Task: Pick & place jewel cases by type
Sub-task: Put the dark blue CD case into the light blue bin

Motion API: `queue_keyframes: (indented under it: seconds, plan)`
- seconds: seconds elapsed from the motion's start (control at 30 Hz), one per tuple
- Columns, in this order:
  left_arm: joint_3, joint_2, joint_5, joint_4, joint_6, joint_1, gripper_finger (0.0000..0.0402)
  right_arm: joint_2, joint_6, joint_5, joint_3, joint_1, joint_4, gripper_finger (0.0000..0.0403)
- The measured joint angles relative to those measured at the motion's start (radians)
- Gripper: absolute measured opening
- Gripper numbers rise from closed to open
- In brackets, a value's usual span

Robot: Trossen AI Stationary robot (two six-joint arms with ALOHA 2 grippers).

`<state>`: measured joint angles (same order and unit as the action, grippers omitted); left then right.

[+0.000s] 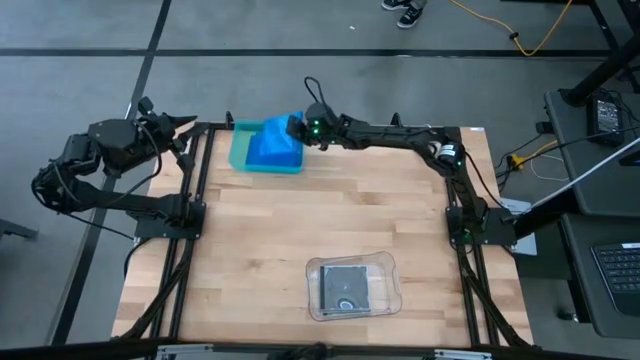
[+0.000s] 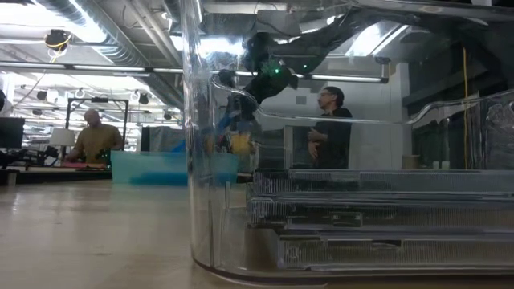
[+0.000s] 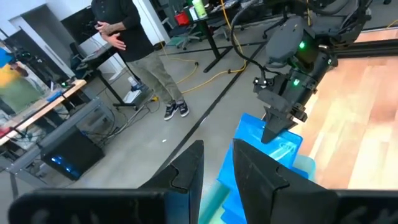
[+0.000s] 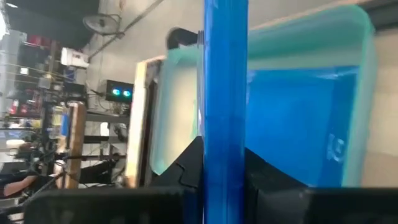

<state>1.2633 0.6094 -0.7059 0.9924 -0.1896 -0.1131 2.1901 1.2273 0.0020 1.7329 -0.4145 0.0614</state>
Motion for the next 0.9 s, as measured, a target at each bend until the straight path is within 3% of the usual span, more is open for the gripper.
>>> queue_keyframes:
  seconds: [0.9]
  plan:
    - [0.0, 0.0, 0.0, 0.0, -0.015, 0.0, 0.0075, 0.062, 0.054, -0.012, -0.002, 0.012, -0.079, 0.0048]
